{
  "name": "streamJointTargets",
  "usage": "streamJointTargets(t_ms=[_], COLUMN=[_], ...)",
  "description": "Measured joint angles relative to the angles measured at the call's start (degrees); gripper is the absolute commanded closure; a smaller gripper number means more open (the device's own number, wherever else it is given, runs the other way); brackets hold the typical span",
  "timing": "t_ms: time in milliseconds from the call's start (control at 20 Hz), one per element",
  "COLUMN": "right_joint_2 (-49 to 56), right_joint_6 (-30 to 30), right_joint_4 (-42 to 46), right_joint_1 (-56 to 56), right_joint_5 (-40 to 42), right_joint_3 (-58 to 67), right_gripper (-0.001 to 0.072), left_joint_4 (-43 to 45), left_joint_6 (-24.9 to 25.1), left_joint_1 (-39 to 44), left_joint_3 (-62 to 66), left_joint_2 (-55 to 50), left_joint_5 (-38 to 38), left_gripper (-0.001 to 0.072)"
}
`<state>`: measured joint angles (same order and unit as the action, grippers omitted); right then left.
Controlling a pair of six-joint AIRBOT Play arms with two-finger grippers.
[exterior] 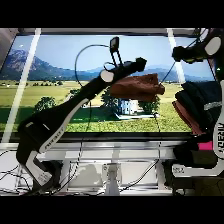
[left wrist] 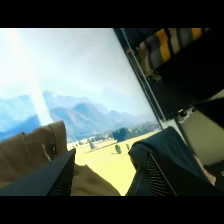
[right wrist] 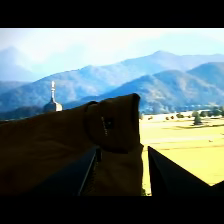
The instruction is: Fold the clothes and pants, and hang the long-sleeved shirts on hangers.
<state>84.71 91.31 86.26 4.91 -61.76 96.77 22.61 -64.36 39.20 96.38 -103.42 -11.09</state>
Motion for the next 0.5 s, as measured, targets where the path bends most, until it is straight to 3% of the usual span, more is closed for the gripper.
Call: streamJointTargets(t_ms=[100,200,250,300,500], right_joint_2=[0.5,2.2,3.7,5.4,13.3], right_joint_6=[-0.5,-1.4,-2.1,-2.8,-4.5], right_joint_4=[-1.5,-7.3,-11.9,-16.4,-30.2], right_joint_1=[4.2,8.7,10.8,12.4,14.5], right_joint_5=[-1.5,-4.7,-6.8,-9.0,-14.0], right_joint_3=[-0.3,-0.6,-0.7,-0.7,-0.8], right_gripper=[0.0254,0.0195,0.0067,-0.0004,0.0002], left_joint_4=[0.0,0.1,0.0,0.0,0.0], left_joint_6=[0.0,0.0,0.0,0.0,0.0], left_joint_1=[-2.7,-5.3,-6.6,-7.8,-11.5], left_joint_3=[0.0,0.0,0.0,0.0,0.0], left_joint_2=[1.6,2.6,3.0,3.3,3.7], left_joint_5=[-3.3,-6.3,-7.6,-8.9,-13.9], left_gripper=[0.0196,0.0196,0.0196,0.0195,0.0196])
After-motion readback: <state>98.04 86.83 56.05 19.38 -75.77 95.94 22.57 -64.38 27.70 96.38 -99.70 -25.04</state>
